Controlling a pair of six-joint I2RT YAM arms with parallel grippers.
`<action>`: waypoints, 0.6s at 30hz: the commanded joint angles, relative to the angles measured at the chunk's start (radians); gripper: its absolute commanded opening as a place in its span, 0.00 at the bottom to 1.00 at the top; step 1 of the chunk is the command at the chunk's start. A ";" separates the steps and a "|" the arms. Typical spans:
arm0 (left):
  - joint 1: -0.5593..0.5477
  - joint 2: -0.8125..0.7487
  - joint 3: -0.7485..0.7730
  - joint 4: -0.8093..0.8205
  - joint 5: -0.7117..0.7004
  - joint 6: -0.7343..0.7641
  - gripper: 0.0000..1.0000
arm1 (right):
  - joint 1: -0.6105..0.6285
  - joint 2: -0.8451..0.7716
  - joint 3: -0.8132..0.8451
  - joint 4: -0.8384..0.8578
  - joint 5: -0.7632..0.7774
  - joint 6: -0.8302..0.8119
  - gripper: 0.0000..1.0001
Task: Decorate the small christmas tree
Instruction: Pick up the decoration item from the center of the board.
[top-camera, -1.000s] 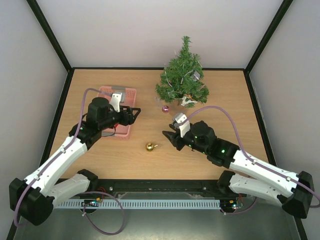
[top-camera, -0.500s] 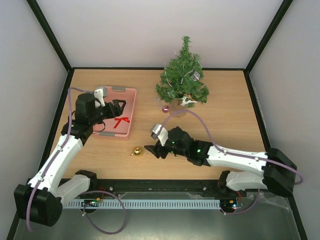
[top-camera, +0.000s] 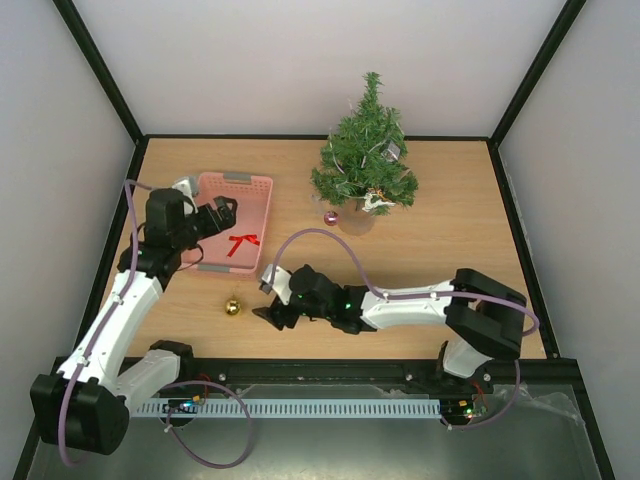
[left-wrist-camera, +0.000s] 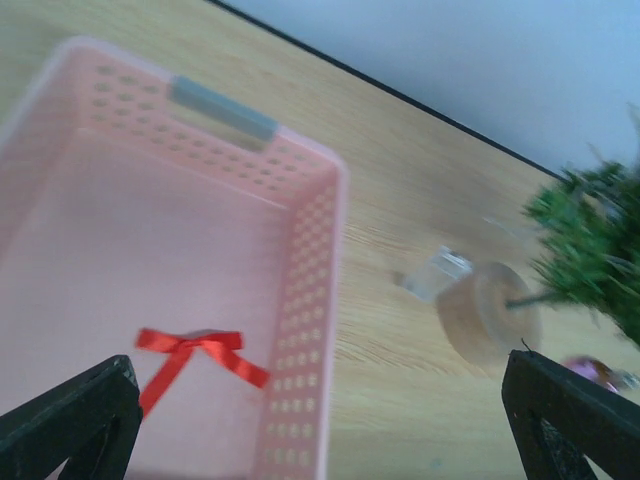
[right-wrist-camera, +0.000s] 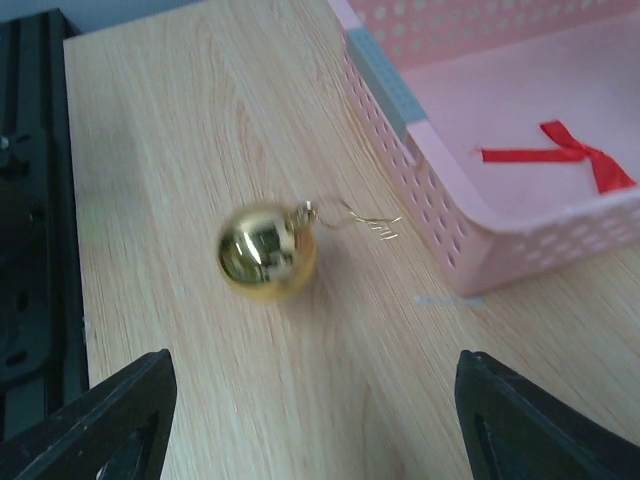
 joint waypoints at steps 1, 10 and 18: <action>0.013 -0.004 0.020 -0.114 -0.273 -0.125 1.00 | 0.027 0.066 0.066 0.129 0.031 0.038 0.74; 0.222 -0.003 0.048 -0.472 -0.584 -0.490 1.00 | 0.033 0.089 0.037 0.226 0.034 0.098 0.70; 0.411 -0.029 -0.051 -0.586 -0.465 -0.610 0.99 | 0.035 0.170 0.088 0.254 -0.009 0.101 0.66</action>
